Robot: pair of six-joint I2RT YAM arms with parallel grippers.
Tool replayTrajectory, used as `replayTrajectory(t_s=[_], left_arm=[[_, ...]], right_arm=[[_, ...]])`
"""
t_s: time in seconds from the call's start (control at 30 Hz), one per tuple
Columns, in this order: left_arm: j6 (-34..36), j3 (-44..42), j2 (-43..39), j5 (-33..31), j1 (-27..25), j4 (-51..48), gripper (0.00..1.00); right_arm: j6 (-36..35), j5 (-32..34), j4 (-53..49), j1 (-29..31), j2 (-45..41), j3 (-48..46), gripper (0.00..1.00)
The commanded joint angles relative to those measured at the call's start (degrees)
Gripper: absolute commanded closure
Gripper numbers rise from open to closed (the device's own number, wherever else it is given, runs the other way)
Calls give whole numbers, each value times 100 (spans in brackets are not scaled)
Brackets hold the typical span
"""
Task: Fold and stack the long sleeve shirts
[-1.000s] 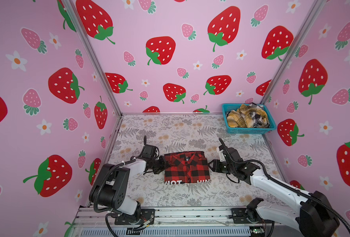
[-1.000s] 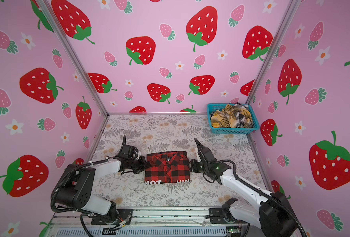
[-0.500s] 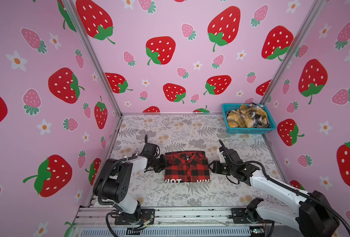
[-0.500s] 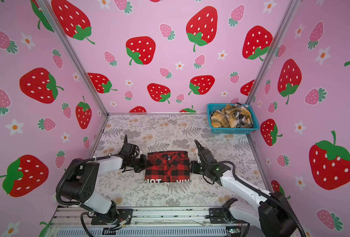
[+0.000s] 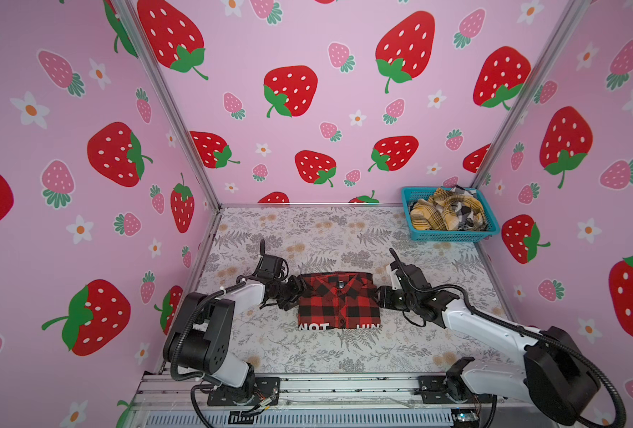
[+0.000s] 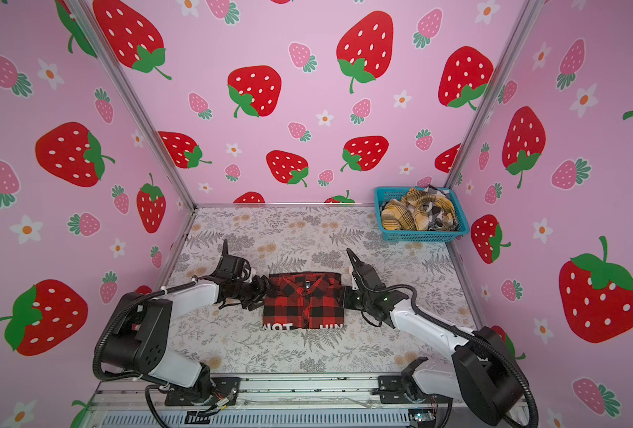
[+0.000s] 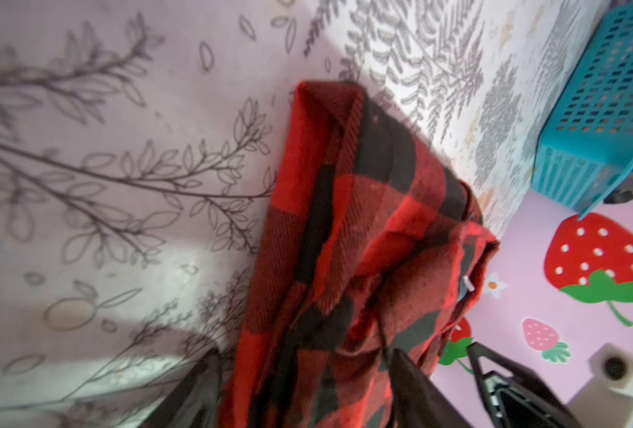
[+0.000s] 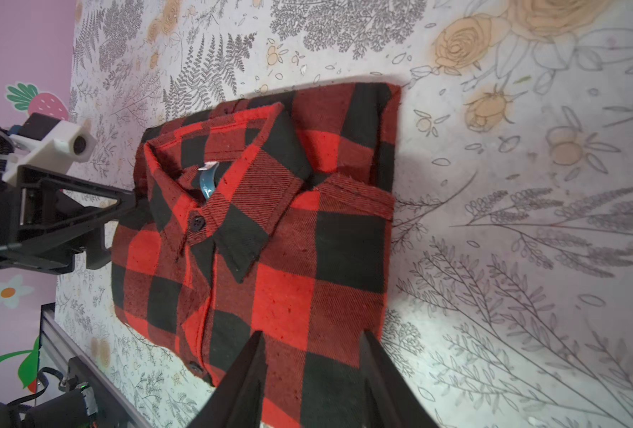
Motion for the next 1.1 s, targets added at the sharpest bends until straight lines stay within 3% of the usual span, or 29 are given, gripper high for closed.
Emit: replayTrajectory(t_s=[0.0,0.13,0.37,0.53,0.6,0.7,1.07], left_arm=[[-132,-364,-429,-141,16,-687,23],[-337,-642,-702,-44,4,-469,25],[-301,-637,213,341,-34,215,29],[-389,-671,576,597,-9,635,45],[-417,-647,535,593,-7,662,61],[-504,-662,331,541,-19,652,74],[-401,-454,13,594,-14,543,88]], right_arm=[[-99,-62,13,71,227,380,57],[-151,-78,57,93,285,488,57],[-143,-149,124,106,470,524,57],[-87,-217,233,102,602,502,57],[-75,-227,231,106,620,510,58],[-97,-156,162,102,570,512,57],[-153,-34,75,104,637,631,58]])
